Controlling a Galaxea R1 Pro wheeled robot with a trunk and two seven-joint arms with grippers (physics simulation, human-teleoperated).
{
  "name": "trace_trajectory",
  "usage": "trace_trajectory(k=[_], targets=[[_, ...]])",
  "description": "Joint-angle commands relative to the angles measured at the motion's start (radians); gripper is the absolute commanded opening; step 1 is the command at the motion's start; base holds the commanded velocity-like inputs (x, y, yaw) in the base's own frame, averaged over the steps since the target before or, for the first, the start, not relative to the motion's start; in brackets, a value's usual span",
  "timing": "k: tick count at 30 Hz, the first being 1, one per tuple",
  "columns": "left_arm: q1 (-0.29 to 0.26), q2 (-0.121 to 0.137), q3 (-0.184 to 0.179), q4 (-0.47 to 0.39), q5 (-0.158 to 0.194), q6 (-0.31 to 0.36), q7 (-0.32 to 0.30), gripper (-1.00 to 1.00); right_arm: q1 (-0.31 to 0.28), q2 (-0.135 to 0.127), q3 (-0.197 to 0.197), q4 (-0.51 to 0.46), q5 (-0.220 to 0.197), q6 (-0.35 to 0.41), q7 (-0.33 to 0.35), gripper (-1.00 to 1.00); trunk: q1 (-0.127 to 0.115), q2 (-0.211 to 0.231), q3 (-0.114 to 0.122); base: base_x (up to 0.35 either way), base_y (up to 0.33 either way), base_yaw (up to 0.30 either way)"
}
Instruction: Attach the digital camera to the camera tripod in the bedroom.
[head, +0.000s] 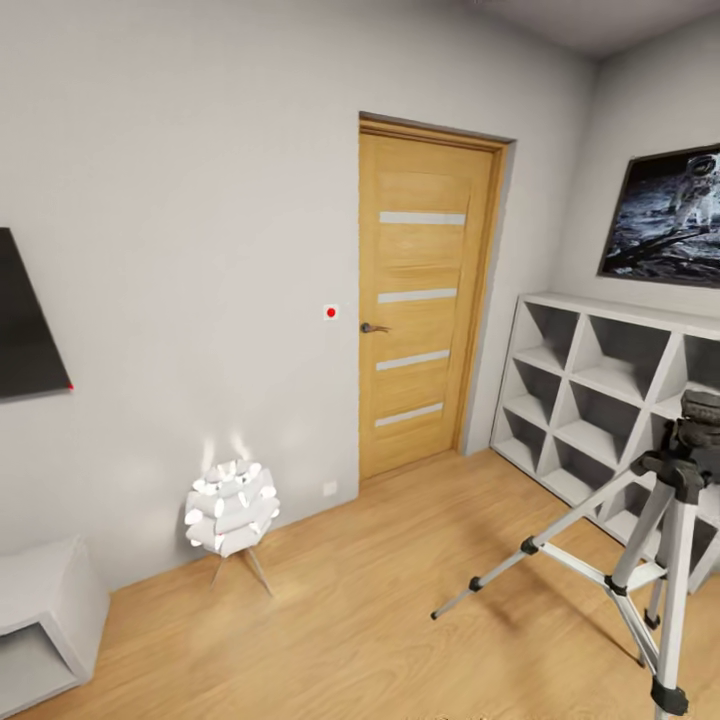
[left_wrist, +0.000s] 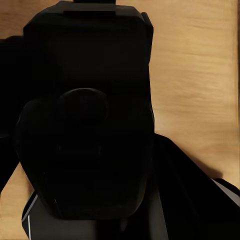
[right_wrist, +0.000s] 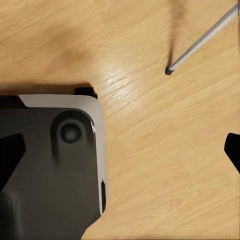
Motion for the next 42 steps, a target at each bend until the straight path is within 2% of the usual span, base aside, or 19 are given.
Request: trace_trajectory(k=[1, 18, 32, 42], targets=[[0.000, 0.000, -0.009, 0.000, 0.007, -0.002, -0.001, -1.00, -0.001, 0.000, -0.009, 0.002, 0.008, -0.004, 0.002, 1.00, 0.000, -0.001, 0.000, 0.003, 0.001, -0.299], [0.000, -0.001, -0.007, 0.000, 0.010, -0.002, 0.000, -1.00, -0.001, -0.001, -0.009, 0.002, 0.007, -0.004, 0.002, 1.00, 0.000, -0.001, 0.000, 0.001, 0.000, -0.299], [0.000, -0.003, -0.008, 0.000, 0.009, -0.003, -0.002, -1.00, -0.001, -0.001, -0.007, 0.002, 0.007, -0.004, 0.002, 1.00, 0.000, -0.001, 0.000, 0.264, 0.000, -0.299], [0.000, -0.003, -0.007, 0.000, 0.009, -0.002, -0.001, -1.00, -0.001, -0.001, -0.008, 0.002, 0.007, -0.004, 0.002, 1.00, 0.000, -0.001, 0.000, 0.065, 0.000, -0.299]])
